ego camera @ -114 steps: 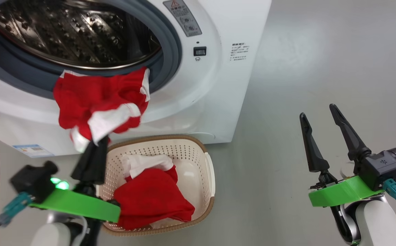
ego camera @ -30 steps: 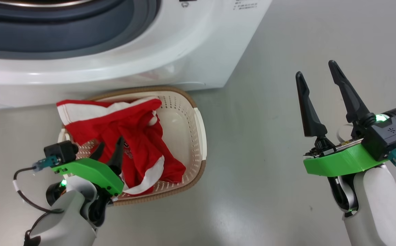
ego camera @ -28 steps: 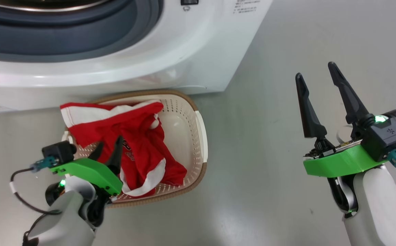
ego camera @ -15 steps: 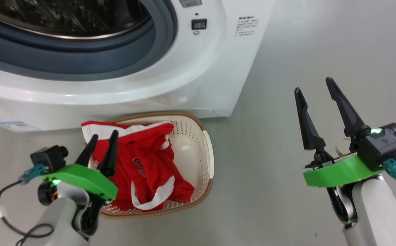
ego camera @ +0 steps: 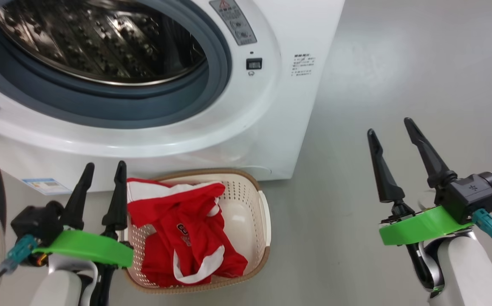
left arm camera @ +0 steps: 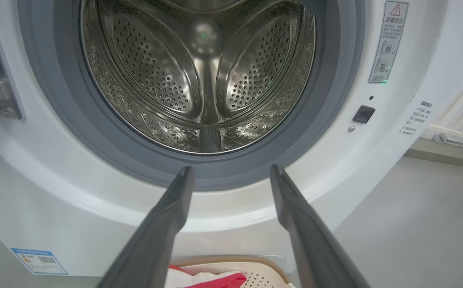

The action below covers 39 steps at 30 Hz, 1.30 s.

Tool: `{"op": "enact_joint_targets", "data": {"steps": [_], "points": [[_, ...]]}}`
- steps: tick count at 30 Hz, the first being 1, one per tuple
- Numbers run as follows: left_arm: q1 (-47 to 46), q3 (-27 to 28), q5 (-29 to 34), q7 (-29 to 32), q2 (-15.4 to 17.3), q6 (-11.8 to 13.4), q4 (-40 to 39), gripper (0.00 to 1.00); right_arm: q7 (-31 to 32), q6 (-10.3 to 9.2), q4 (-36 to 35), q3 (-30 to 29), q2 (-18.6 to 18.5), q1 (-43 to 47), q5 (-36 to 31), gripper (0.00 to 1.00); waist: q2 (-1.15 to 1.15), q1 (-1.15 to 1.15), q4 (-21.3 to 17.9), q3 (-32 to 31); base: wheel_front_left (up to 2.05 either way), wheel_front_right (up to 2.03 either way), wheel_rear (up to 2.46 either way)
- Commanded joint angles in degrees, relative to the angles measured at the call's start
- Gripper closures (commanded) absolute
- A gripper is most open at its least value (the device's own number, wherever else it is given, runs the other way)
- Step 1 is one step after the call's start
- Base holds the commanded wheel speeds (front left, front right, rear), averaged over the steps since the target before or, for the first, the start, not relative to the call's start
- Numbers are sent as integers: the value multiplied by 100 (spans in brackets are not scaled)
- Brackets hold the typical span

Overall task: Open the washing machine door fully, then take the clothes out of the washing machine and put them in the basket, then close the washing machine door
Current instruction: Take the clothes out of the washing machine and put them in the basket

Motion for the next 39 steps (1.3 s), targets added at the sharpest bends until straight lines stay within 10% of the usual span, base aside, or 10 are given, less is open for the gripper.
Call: {"op": "enact_joint_targets", "data": {"steps": [1,39], "points": [[125,296,162,-68,105,25,-283,0,-36,36,-103,35,7,87,1,0,0,0,46,-227,0,0,0],[2181,979,779,-69,-15,-18,-1584,0,-36,36,-382,-245,7,1187,122,0,0,0,-189,-1471,0,0,0]]}}
